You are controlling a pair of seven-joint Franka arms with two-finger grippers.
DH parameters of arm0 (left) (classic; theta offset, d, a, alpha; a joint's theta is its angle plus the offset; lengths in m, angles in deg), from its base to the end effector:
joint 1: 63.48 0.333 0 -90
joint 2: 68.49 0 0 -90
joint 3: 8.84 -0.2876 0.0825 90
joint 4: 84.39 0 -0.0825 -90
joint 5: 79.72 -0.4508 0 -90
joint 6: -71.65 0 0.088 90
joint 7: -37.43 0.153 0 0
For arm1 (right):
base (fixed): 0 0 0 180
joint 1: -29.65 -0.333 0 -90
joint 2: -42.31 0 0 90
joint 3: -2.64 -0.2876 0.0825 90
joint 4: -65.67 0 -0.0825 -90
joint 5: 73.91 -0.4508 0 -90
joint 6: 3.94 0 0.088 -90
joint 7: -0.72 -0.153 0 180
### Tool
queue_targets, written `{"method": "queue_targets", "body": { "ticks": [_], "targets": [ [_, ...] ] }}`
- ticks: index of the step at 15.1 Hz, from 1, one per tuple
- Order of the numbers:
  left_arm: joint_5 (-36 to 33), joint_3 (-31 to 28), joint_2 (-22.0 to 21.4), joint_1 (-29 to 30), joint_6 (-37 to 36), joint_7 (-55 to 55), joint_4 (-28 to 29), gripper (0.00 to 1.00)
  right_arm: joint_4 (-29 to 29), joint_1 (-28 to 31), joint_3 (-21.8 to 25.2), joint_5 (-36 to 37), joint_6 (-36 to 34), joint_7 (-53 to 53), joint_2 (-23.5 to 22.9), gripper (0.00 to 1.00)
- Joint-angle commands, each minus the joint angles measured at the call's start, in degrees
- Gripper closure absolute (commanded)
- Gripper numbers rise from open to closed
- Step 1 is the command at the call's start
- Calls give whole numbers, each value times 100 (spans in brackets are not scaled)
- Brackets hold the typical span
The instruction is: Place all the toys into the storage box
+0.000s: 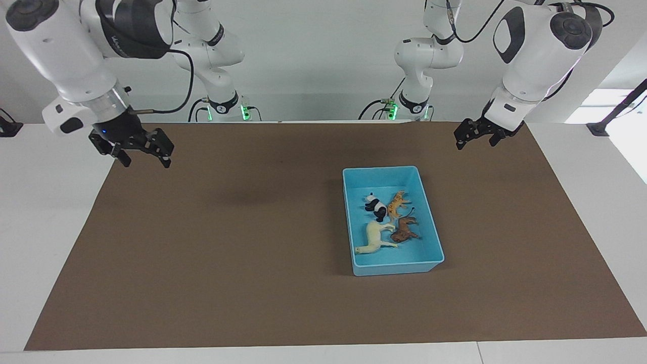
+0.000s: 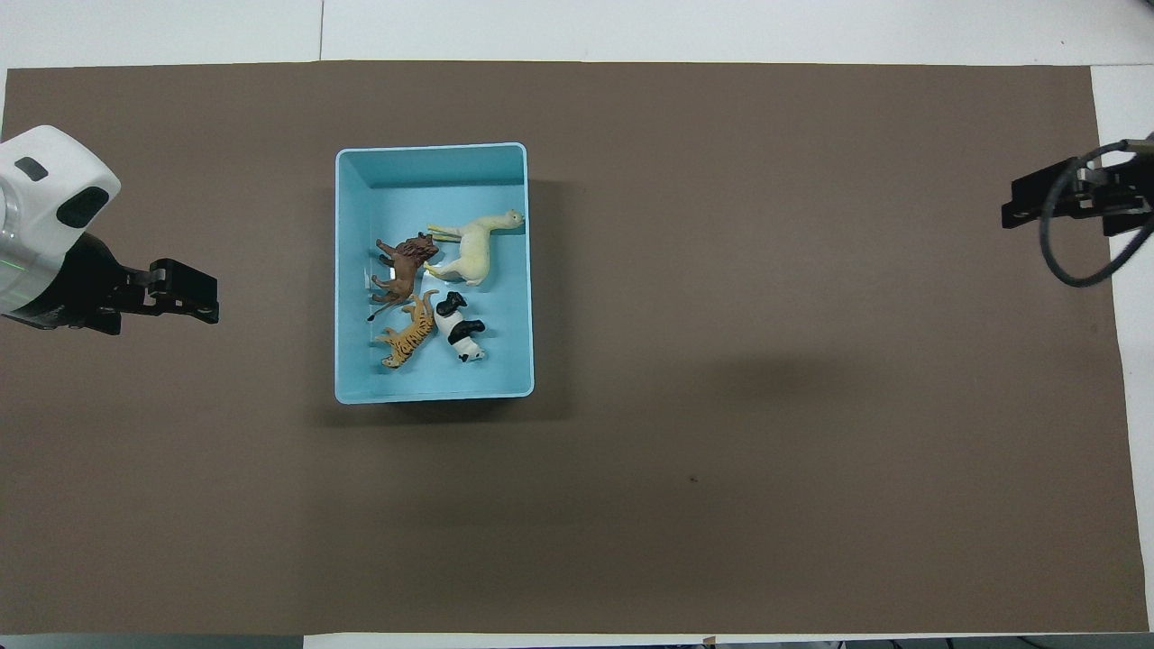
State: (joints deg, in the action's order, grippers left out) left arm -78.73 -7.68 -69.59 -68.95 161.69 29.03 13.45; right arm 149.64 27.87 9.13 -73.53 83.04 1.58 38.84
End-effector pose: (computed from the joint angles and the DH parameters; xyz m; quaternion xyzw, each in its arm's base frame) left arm 0.5995 -0.0724 0.4890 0.9981 0.0159 -0.0590 0.0007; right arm 0.6310 -0.0513 0.5642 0.9994 -0.0337 -0.0041 0.0065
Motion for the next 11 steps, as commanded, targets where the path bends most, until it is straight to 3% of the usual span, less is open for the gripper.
{"method": "queue_targets", "body": {
  "ticks": [1,4,11],
  "targets": [
    [77,16,-57,64,23,40,16,0,311,328,-385,208,-216,116,276,0],
    [77,16,-66,64,23,40,16,0,743,363,-376,235,-68,107,461,0],
    [77,16,-66,64,23,40,16,0,849,407,-385,200,100,63,400,0]
  ]
}}
